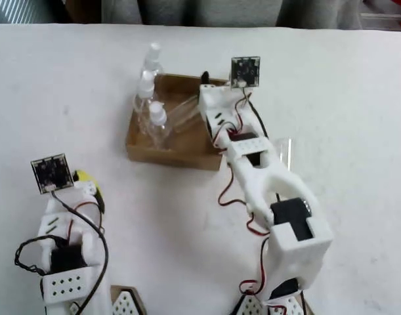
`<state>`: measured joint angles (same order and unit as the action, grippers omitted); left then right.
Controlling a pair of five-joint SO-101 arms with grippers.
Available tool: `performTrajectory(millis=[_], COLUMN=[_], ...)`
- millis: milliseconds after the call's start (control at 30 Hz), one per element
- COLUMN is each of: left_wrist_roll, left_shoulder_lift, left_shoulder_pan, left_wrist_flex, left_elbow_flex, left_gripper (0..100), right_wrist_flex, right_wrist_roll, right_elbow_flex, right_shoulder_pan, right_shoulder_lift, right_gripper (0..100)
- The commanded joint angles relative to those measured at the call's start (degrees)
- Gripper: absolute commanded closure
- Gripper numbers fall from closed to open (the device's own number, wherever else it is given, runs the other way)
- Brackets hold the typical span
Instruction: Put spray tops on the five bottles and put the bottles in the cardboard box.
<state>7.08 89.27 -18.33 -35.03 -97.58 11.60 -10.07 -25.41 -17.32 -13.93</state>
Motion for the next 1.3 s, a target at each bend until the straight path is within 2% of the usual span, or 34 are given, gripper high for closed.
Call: performTrajectory(millis=[0, 300, 433, 567, 767, 967, 1267], left_wrist_roll=[0.2, 0.1, 0.1, 0.1, 0.1, 0.1, 0.1], left_shoulder_lift=[1.1, 1.1, 1.1, 1.1, 1.1, 1.1, 1.1], left_shoulder_pan=[0.8, 0.8, 0.8, 0.8, 0.8, 0.8, 0.8], left_wrist_flex=[-0.6, -0.6, -0.6, -0.6, -0.6, -0.6, -0.6], left_elbow_flex=[0.4, 0.4, 0.4, 0.4, 0.4, 0.4, 0.4], left_gripper=[97, 97, 97, 97, 97, 97, 97], right_wrist_flex=[-8.5, -26.9, -33.9, -39.8, -40.9, -42.3, -40.1], right_wrist_roll=[-3.7, -8.4, -13.2, -14.2, -17.8, -21.2, -31.0], right_elbow_flex=[5.2, 8.2, 8.3, 8.3, 8.3, 8.4, 8.2], right_shoulder_pan=[1.4, 0.7, -1.6, -5.2, -7.0, -8.0, -8.4], right_shoulder_lift=[6.1, 13.9, 17.0, 18.6, 17.9, 16.0, 15.4], right_gripper=[80.0, 80.0, 80.0, 80.0, 79.6, 71.8, 74.1])
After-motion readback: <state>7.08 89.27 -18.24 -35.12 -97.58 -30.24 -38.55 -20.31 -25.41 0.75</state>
